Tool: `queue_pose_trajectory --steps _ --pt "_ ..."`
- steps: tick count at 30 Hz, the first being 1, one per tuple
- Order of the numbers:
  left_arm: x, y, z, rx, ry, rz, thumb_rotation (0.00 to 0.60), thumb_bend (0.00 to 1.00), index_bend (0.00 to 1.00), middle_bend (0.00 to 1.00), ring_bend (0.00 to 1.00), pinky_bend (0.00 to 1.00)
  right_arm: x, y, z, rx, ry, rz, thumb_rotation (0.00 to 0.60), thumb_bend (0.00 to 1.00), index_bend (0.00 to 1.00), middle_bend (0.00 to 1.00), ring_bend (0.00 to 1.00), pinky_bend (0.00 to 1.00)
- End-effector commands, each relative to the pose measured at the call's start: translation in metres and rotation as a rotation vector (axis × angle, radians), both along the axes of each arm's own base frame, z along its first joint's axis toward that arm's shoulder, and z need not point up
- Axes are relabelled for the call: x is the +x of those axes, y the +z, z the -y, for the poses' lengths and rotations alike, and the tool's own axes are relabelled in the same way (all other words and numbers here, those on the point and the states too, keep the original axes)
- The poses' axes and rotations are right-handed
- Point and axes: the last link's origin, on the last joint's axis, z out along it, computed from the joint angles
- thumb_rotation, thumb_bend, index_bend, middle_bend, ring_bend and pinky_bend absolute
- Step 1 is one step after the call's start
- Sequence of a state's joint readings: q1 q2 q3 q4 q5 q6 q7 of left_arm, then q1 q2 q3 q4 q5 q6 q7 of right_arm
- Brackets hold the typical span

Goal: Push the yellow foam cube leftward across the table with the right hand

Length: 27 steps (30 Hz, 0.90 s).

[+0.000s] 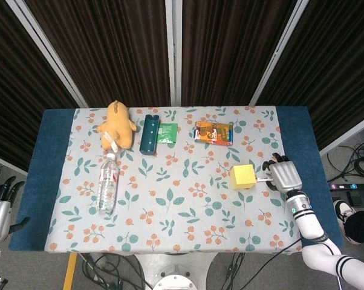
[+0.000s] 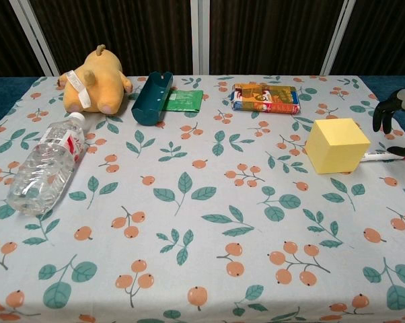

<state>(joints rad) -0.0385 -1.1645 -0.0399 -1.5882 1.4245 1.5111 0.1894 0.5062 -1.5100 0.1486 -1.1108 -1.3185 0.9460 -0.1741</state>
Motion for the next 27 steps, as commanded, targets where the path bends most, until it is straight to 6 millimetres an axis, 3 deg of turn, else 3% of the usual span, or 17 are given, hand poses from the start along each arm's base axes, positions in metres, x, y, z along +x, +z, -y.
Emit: queue_pose_trajectory --steps 1,14,20,27 --pt "0.0 -0.001 -0.001 -0.004 0.001 0.004 0.6 0.09 0.23 0.2 0.2 0.19 -0.006 -0.011 0.002 0.015 -0.021 -0.005 0.6 0.18 0.44 0.44 0.14 0.24" --pt "-0.001 -0.003 -0.002 -0.012 0.014 0.013 0.6 0.09 0.23 0.2 0.2 0.19 -0.023 -0.025 0.008 0.04 -0.048 -0.036 0.6 0.2 0.46 0.46 0.15 0.25" --pt "-0.002 -0.003 -0.001 -0.011 0.018 0.016 0.6 0.09 0.23 0.2 0.2 0.19 -0.027 -0.023 0.012 0.03 -0.057 -0.031 0.6 0.27 0.49 0.47 0.17 0.26" --pt "-0.002 -0.003 -0.001 -0.008 0.024 0.019 0.6 0.09 0.23 0.2 0.2 0.19 -0.03 -0.023 0.013 0.04 -0.063 -0.044 0.6 0.28 0.5 0.48 0.17 0.26"
